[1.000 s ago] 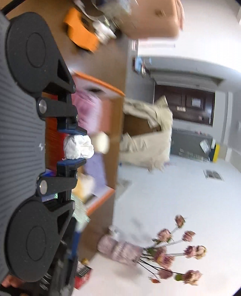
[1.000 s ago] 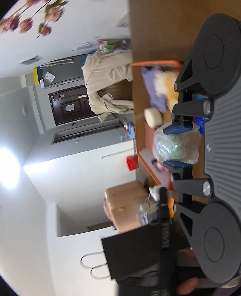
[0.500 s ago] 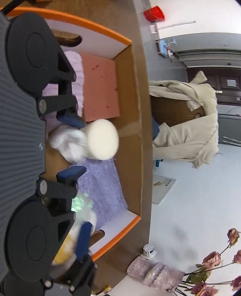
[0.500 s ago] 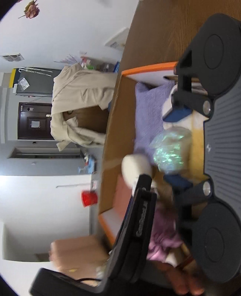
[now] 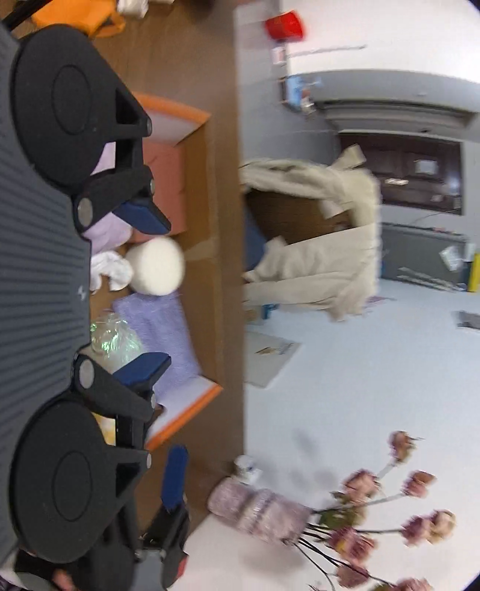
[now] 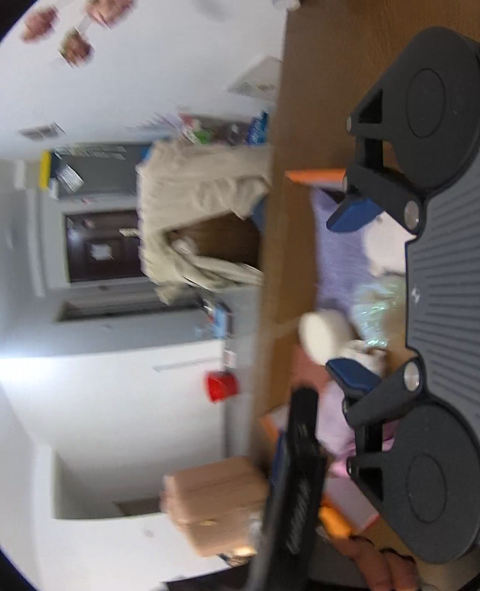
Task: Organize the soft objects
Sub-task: 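Lower the bag into the box with the right gripper while the left drops the cloth in, then move both grippers back over the light blue fluffy plush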
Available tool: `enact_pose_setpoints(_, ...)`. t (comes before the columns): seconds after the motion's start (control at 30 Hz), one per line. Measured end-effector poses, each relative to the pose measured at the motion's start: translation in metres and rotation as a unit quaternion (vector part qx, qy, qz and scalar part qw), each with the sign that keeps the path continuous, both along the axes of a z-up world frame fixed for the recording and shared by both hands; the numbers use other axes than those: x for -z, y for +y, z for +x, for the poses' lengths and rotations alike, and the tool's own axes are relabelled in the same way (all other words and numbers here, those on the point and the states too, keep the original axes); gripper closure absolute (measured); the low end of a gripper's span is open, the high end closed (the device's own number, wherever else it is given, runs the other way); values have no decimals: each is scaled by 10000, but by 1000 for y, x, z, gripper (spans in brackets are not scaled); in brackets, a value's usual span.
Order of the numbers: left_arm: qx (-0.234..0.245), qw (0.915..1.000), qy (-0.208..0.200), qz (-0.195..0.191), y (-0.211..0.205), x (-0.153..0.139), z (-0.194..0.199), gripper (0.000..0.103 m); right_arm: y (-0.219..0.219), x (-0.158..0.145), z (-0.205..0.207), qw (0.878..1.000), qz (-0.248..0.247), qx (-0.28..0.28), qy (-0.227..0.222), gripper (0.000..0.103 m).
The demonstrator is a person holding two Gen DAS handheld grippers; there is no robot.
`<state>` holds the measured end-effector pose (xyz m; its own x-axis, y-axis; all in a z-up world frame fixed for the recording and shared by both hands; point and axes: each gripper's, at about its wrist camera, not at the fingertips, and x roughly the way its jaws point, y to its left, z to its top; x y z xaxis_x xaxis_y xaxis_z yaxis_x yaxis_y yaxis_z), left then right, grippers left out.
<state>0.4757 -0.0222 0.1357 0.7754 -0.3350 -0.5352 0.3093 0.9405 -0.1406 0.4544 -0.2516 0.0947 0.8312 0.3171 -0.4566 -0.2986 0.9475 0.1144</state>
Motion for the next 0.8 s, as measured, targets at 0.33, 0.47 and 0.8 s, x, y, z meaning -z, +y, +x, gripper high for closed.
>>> enact_pose_setpoints(0.33,61,9954,-957,71,24,-42,-151,17,-28,-65,-127,9955,332,-43,-889,12)
enact_pose_setpoints(0.47,-31,9935,-1127,127,30,-27,-210,11,-27,-54,-179,9949,285,-158,-954,10)
enact_pose_setpoints(0.8,-184,9994,-298,-11,48,38,-282,7,-14,18,-271,9982,450,-187,-356,10)
